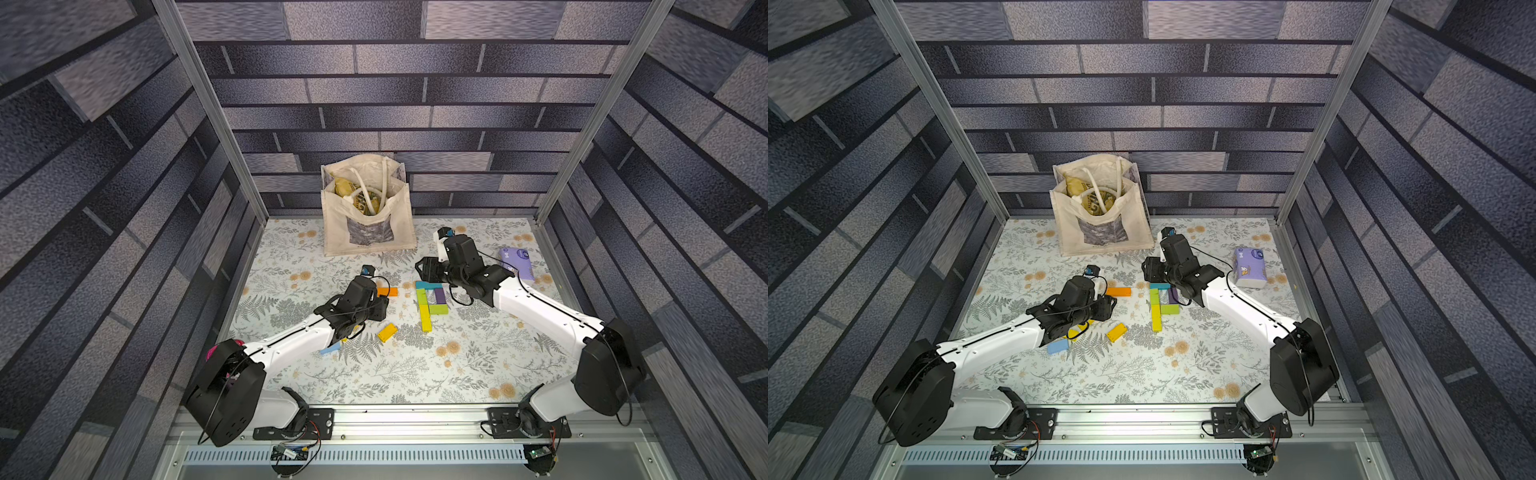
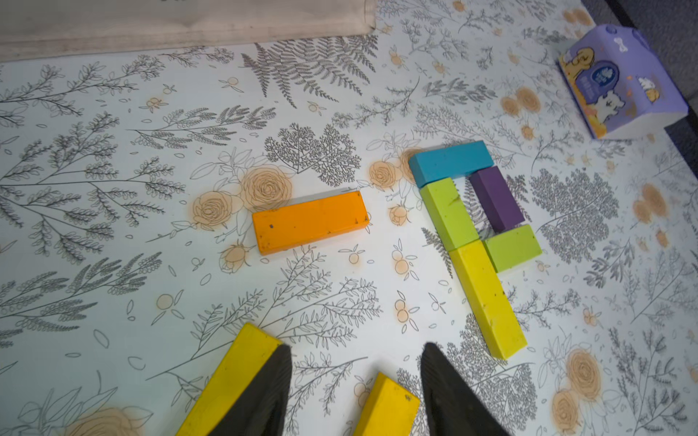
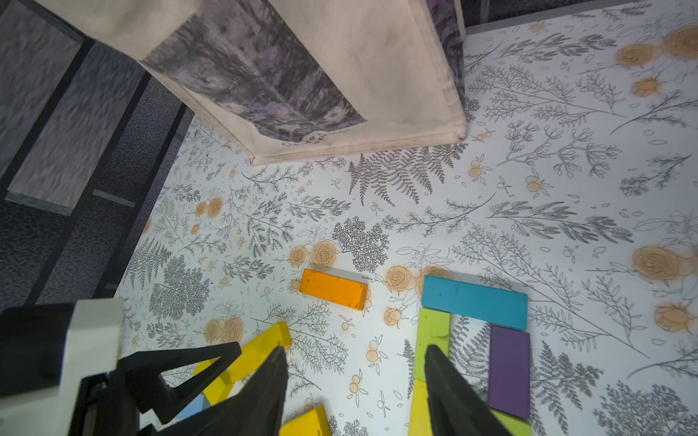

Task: Assemble the letter p with building blocks
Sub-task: Pick up the building block from the center of the board.

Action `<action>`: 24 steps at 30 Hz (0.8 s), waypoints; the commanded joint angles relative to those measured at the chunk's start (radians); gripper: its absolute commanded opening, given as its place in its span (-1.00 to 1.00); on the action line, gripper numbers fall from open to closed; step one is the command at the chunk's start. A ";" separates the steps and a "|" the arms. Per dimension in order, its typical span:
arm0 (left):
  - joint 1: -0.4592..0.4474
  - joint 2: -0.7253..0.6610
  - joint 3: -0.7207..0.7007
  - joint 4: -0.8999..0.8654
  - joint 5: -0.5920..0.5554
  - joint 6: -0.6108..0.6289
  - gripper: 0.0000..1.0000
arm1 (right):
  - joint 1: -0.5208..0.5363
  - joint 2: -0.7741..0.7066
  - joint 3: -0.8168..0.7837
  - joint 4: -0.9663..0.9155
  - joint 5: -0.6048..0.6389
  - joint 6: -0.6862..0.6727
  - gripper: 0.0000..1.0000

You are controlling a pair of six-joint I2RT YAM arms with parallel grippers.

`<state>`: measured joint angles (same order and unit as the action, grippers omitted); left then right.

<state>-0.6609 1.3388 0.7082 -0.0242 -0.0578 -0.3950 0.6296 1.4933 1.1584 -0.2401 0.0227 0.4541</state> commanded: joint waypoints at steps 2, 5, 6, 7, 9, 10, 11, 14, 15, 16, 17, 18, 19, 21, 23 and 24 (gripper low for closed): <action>-0.063 0.004 0.009 -0.153 -0.098 0.054 0.22 | -0.011 -0.050 -0.009 -0.073 0.083 -0.049 0.28; -0.122 0.034 0.034 -0.207 -0.136 0.064 0.23 | -0.023 -0.080 -0.039 -0.070 0.083 -0.039 0.33; -0.142 0.045 0.044 -0.222 -0.148 0.072 0.22 | -0.026 -0.091 -0.052 -0.063 0.082 -0.036 0.34; -0.159 0.055 0.050 -0.234 -0.158 0.079 0.22 | -0.028 -0.100 -0.063 -0.059 0.080 -0.035 0.34; -0.193 0.083 0.067 -0.255 -0.178 0.091 0.22 | -0.034 -0.116 -0.082 -0.056 0.077 -0.031 0.36; -0.204 0.097 0.075 -0.263 -0.187 0.093 0.23 | -0.036 -0.119 -0.083 -0.056 0.074 -0.030 0.36; -0.216 0.112 0.082 -0.271 -0.195 0.095 0.22 | -0.039 -0.126 -0.083 -0.056 0.072 -0.028 0.37; -0.248 0.149 0.095 -0.282 -0.217 0.100 0.22 | -0.044 -0.142 -0.135 -0.053 0.068 -0.025 0.37; -0.253 0.162 0.100 -0.287 -0.231 0.095 0.22 | -0.045 -0.148 -0.144 -0.053 0.067 -0.024 0.38; -0.256 0.175 0.106 -0.291 -0.239 0.093 0.22 | -0.046 -0.152 -0.150 -0.051 0.068 -0.022 0.38; -0.256 0.187 0.112 -0.293 -0.245 0.091 0.23 | -0.047 -0.156 -0.158 -0.050 0.066 -0.020 0.38; -0.256 0.196 0.117 -0.292 -0.250 0.090 0.23 | -0.048 -0.159 -0.163 -0.048 0.065 -0.021 0.38; -0.256 0.207 0.121 -0.287 -0.251 0.092 0.23 | -0.048 -0.162 -0.168 -0.048 0.063 -0.019 0.39; -0.251 0.234 0.131 -0.279 -0.251 0.096 0.24 | -0.049 -0.165 -0.173 -0.051 0.063 -0.019 0.39; -0.245 0.272 0.147 -0.282 -0.226 0.102 0.24 | -0.051 -0.168 -0.177 -0.055 0.061 -0.019 0.39; -0.244 0.284 0.151 -0.282 -0.218 0.103 0.24 | -0.052 -0.168 -0.176 -0.058 0.061 -0.019 0.39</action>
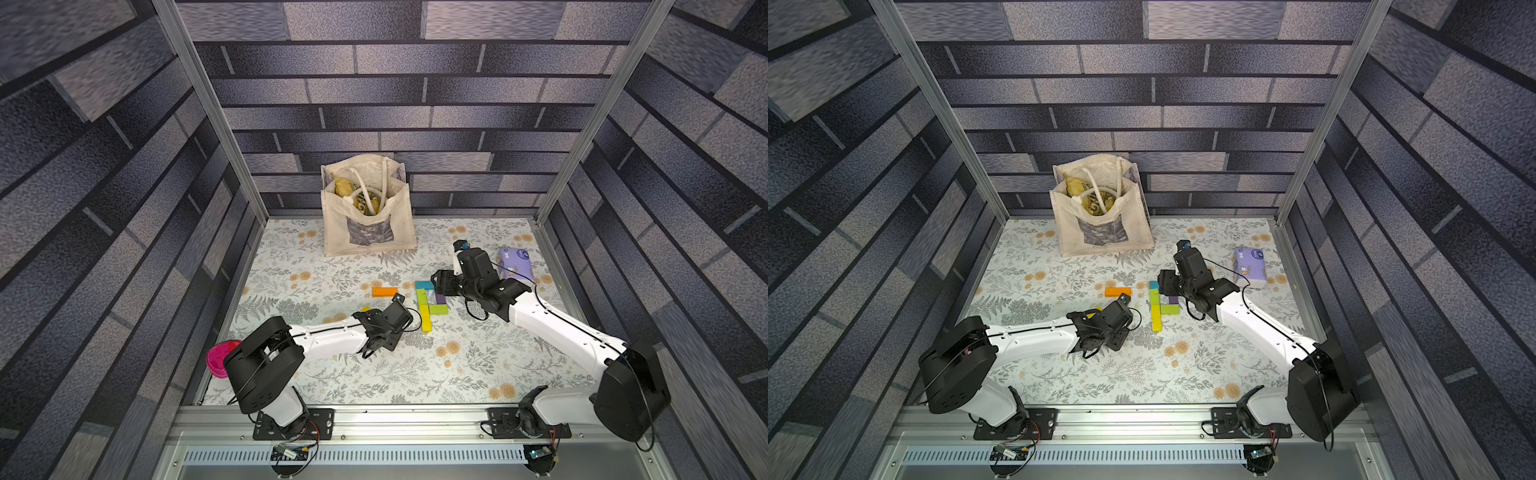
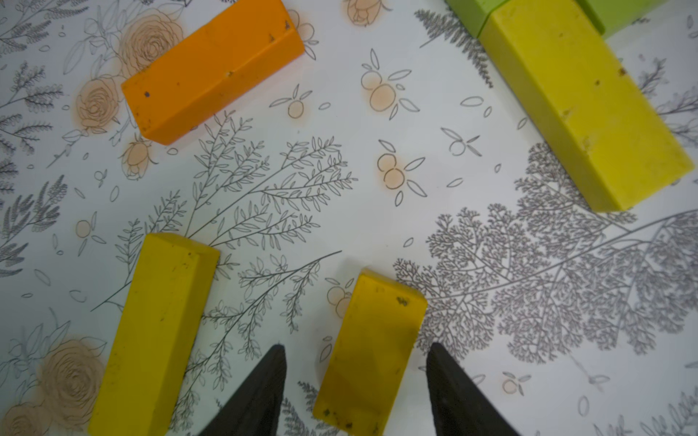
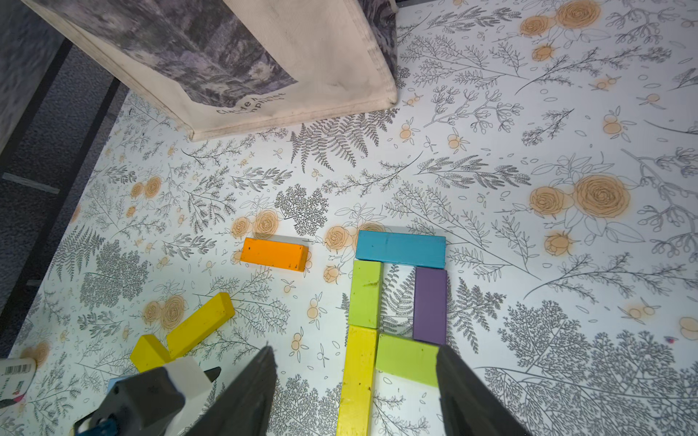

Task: Assemble the letter p with building blocks
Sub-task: Pick up the building block from the center of the board, then assemble the building block at the center of the board.

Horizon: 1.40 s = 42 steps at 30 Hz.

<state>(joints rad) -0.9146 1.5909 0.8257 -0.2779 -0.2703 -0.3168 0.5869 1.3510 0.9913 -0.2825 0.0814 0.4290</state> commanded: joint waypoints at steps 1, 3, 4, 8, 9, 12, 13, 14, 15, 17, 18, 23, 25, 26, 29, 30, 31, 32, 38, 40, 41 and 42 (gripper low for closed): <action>0.009 0.043 0.035 -0.029 0.008 0.025 0.23 | -0.009 -0.026 -0.010 -0.020 0.001 0.005 0.40; 0.013 0.050 0.029 -0.021 0.046 0.025 0.22 | -0.010 -0.026 -0.011 -0.027 0.003 0.005 0.40; 0.013 0.049 0.025 -0.018 0.055 0.022 0.21 | -0.011 -0.024 -0.013 -0.029 0.004 0.006 0.40; 0.032 0.045 0.024 -0.029 0.079 0.012 0.02 | -0.012 -0.014 -0.014 -0.029 0.001 0.010 0.40; 0.039 0.043 0.023 -0.031 0.087 0.008 -0.09 | -0.013 -0.010 -0.013 -0.029 -0.002 0.012 0.40; 0.063 0.041 0.022 -0.024 0.113 -0.011 -0.49 | -0.015 0.004 -0.006 -0.032 -0.007 0.012 0.40; 0.075 0.041 0.024 -0.021 0.128 -0.022 -0.61 | -0.015 0.009 -0.002 -0.033 -0.008 0.011 0.40; 0.091 0.041 0.027 -0.020 0.146 -0.037 -0.71 | -0.014 0.011 0.000 -0.036 -0.006 0.011 0.40; 0.103 0.038 0.028 -0.016 0.160 -0.054 -0.79 | -0.015 0.015 0.002 -0.038 -0.005 0.011 0.41; 0.134 0.021 0.029 0.004 0.198 -0.103 -0.86 | -0.016 0.021 0.010 -0.044 -0.003 0.010 0.40; 0.148 0.013 0.030 0.013 0.211 -0.127 -0.86 | -0.016 0.024 0.014 -0.047 0.000 0.010 0.40; 0.182 -0.008 0.075 0.014 0.232 -0.208 -0.88 | -0.018 0.039 0.026 -0.056 0.001 0.016 0.40; 0.179 -0.003 0.105 -0.001 0.228 -0.220 -0.88 | -0.018 0.048 0.031 -0.059 0.001 0.019 0.40; 0.180 0.003 0.120 -0.008 0.227 -0.234 -0.88 | -0.017 0.053 0.033 -0.060 0.001 0.019 0.41; 0.183 0.023 0.145 -0.010 0.229 -0.260 -0.90 | -0.018 0.064 0.041 -0.064 -0.002 0.023 0.40; 0.185 0.033 0.154 -0.012 0.228 -0.271 -0.91 | -0.018 0.068 0.042 -0.064 -0.002 0.022 0.40; 0.187 0.044 0.163 -0.012 0.230 -0.280 -0.91 | -0.018 0.071 0.044 -0.064 -0.003 0.024 0.40; 0.189 0.052 0.169 -0.009 0.232 -0.289 -0.92 | -0.018 0.073 0.044 -0.064 -0.003 0.024 0.40; 0.199 0.098 0.191 0.017 0.244 -0.326 -0.92 | -0.018 0.096 0.057 -0.073 -0.007 0.034 0.41; 0.206 0.106 0.191 0.026 0.249 -0.335 -0.91 | -0.019 0.100 0.058 -0.073 -0.008 0.037 0.40; 0.208 0.110 0.190 0.032 0.252 -0.341 -0.91 | -0.019 0.101 0.057 -0.073 -0.008 0.038 0.40; 0.212 0.116 0.190 0.036 0.257 -0.342 -0.90 | -0.019 0.105 0.056 -0.072 -0.008 0.038 0.40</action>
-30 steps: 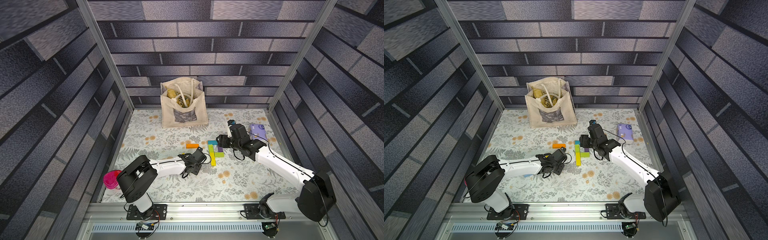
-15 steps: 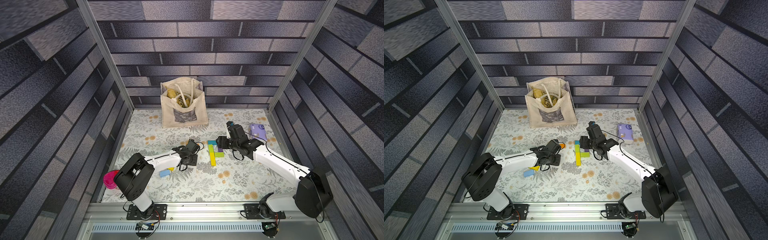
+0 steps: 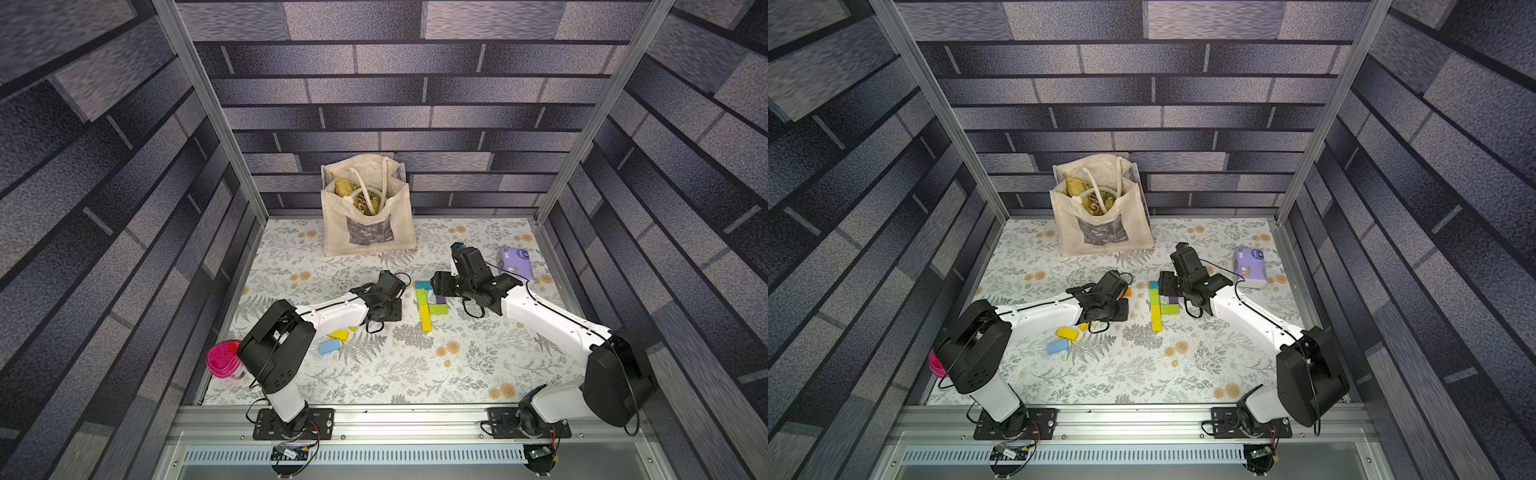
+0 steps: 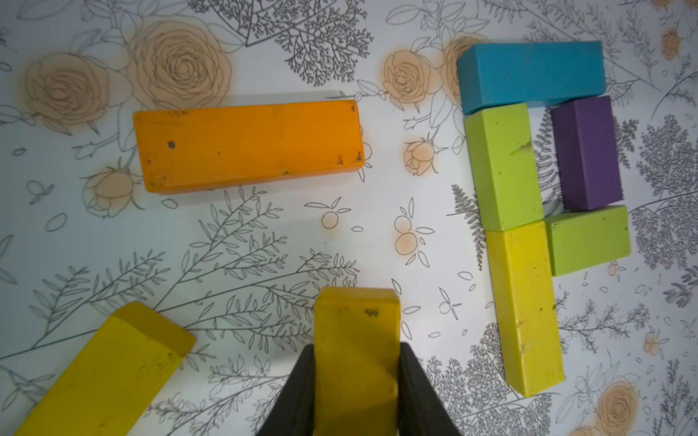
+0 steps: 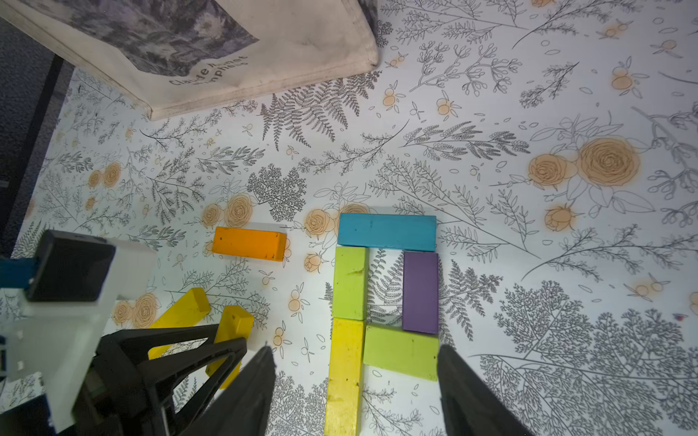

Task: Assemble the letter p with building blocks
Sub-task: Assemble the building block at the center of the board.

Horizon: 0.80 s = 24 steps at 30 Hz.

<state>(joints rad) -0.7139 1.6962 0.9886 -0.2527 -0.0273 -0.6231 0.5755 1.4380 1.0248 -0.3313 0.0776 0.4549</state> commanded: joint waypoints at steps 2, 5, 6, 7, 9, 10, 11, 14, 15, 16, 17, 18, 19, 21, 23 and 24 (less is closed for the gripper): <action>0.014 0.024 0.034 0.010 0.015 -0.037 -0.89 | -0.008 0.024 0.021 -0.021 -0.008 0.014 0.40; 0.019 0.040 0.040 0.017 0.012 -0.045 -0.89 | -0.008 0.031 0.020 -0.017 -0.013 0.016 0.40; 0.018 0.046 0.043 0.013 0.007 -0.050 -0.87 | -0.009 0.033 0.020 -0.017 -0.014 0.015 0.40; 0.018 0.052 0.048 0.014 0.003 -0.054 -0.86 | -0.008 0.035 0.020 -0.017 -0.015 0.016 0.40; 0.016 0.068 0.065 0.005 -0.013 -0.056 -0.85 | -0.009 0.040 0.023 -0.014 -0.018 0.015 0.41; 0.016 0.075 0.074 -0.005 -0.020 -0.058 -0.84 | -0.008 0.041 0.022 -0.013 -0.018 0.015 0.40; 0.016 0.081 0.080 -0.011 -0.026 -0.060 -0.83 | -0.008 0.043 0.023 -0.012 -0.020 0.016 0.40; 0.015 0.097 0.089 -0.008 -0.029 -0.067 -0.76 | -0.009 0.047 0.023 -0.009 -0.022 0.018 0.40; 0.015 0.102 0.095 -0.012 -0.032 -0.068 -0.74 | -0.009 0.049 0.026 -0.009 -0.024 0.016 0.40; 0.015 0.108 0.101 -0.022 -0.033 -0.068 -0.70 | -0.008 0.050 0.025 -0.009 -0.026 0.018 0.40; 0.016 0.114 0.108 -0.027 -0.034 -0.068 -0.67 | -0.008 0.051 0.026 -0.009 -0.027 0.018 0.40; 0.017 0.121 0.112 -0.033 -0.032 -0.069 -0.65 | -0.009 0.051 0.024 -0.010 -0.027 0.019 0.41; 0.016 0.125 0.113 -0.034 -0.031 -0.068 -0.64 | -0.009 0.051 0.024 -0.011 -0.027 0.017 0.41; 0.016 0.129 0.113 -0.034 -0.030 -0.071 -0.51 | -0.008 0.052 0.026 -0.012 -0.027 0.016 0.41; 0.018 0.132 0.114 -0.033 -0.030 -0.072 -0.42 | -0.009 0.056 0.027 -0.011 -0.029 0.017 0.41; 0.019 0.133 0.113 -0.030 -0.028 -0.073 -0.36 | -0.008 0.058 0.027 -0.011 -0.032 0.018 0.41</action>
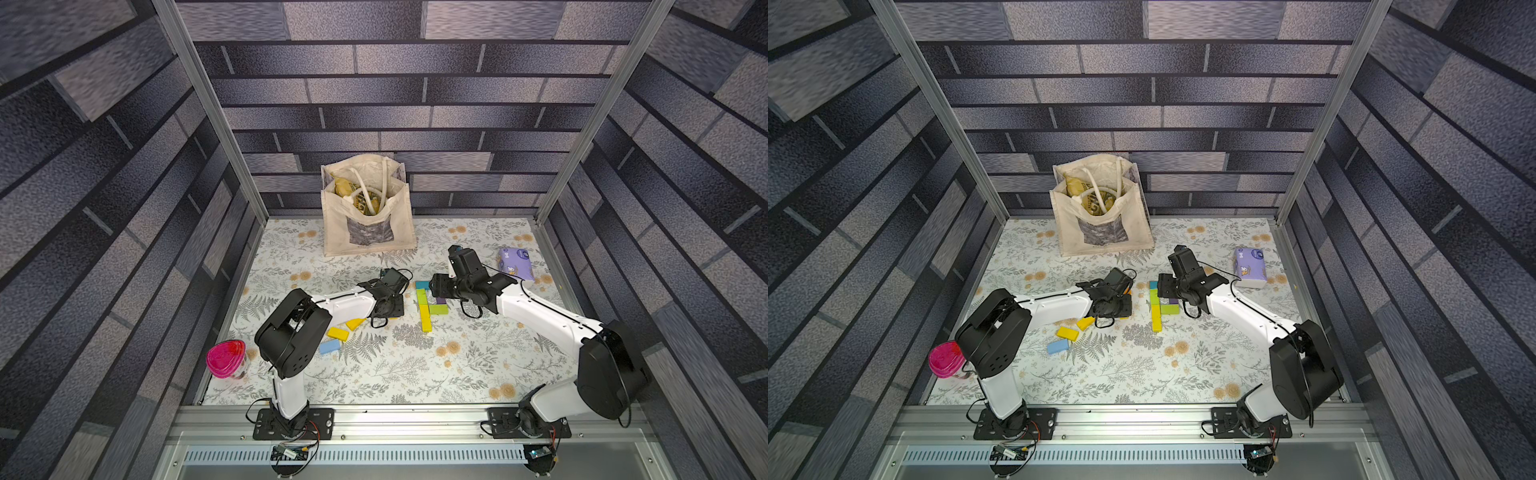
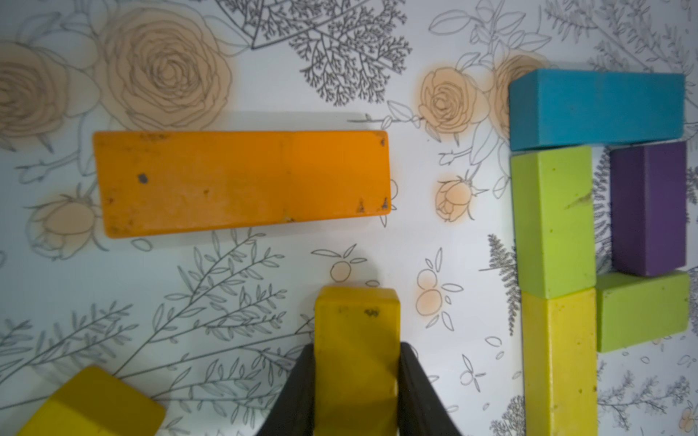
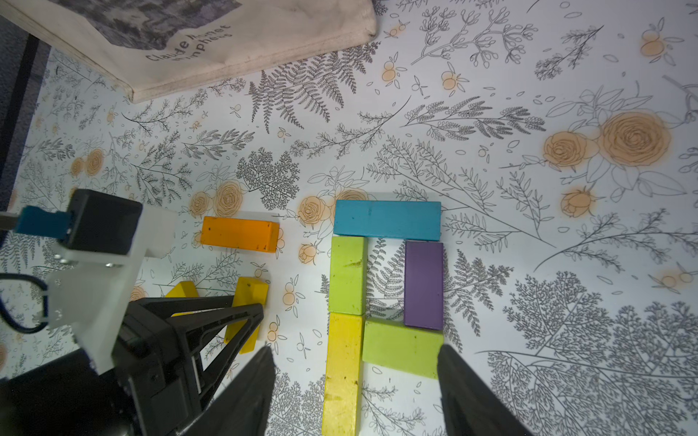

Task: Assemble the letter p with building blocks
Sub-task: Assemble the building block at the center of the board.

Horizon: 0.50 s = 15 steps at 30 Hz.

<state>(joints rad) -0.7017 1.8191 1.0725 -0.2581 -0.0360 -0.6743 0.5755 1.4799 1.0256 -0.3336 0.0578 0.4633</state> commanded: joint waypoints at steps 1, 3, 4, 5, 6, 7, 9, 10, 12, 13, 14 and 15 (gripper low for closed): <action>0.008 0.010 0.029 -0.023 -0.020 -0.022 -0.31 | -0.009 0.018 0.028 -0.008 -0.013 0.011 0.41; 0.007 0.006 0.025 -0.015 -0.018 -0.022 -0.17 | -0.008 0.020 0.027 -0.006 -0.022 0.012 0.41; 0.008 0.002 0.021 -0.008 -0.020 -0.023 -0.08 | -0.009 0.020 0.026 -0.004 -0.027 0.013 0.41; 0.008 -0.005 0.016 0.002 -0.021 -0.022 -0.02 | -0.009 0.021 0.023 -0.002 -0.031 0.014 0.41; 0.009 -0.012 0.011 0.011 -0.020 -0.021 0.01 | -0.009 0.019 0.019 -0.001 -0.035 0.016 0.41; 0.010 -0.021 0.003 0.023 -0.022 -0.021 0.07 | -0.008 0.017 0.014 0.001 -0.039 0.017 0.41; 0.011 -0.049 -0.015 0.050 -0.026 -0.019 0.14 | -0.008 0.009 0.002 0.004 -0.051 0.023 0.41; 0.012 -0.073 -0.031 0.065 -0.035 -0.019 0.16 | -0.008 0.002 -0.009 0.009 -0.060 0.025 0.39; 0.013 -0.128 -0.071 0.097 -0.064 -0.019 0.20 | -0.007 -0.011 -0.034 0.024 -0.087 0.046 0.34; 0.016 -0.158 -0.092 0.110 -0.076 -0.019 0.20 | -0.008 -0.016 -0.050 0.039 -0.114 0.063 0.27; 0.021 -0.184 -0.117 0.120 -0.078 -0.013 0.19 | -0.006 -0.018 -0.068 0.059 -0.144 0.083 0.19; 0.027 -0.201 -0.137 0.121 -0.069 -0.008 0.14 | -0.005 -0.018 -0.084 0.081 -0.169 0.105 0.07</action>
<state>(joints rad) -0.6922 1.7039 0.9779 -0.1745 -0.0677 -0.6895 0.5755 1.4796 0.9833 -0.3004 -0.0315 0.5117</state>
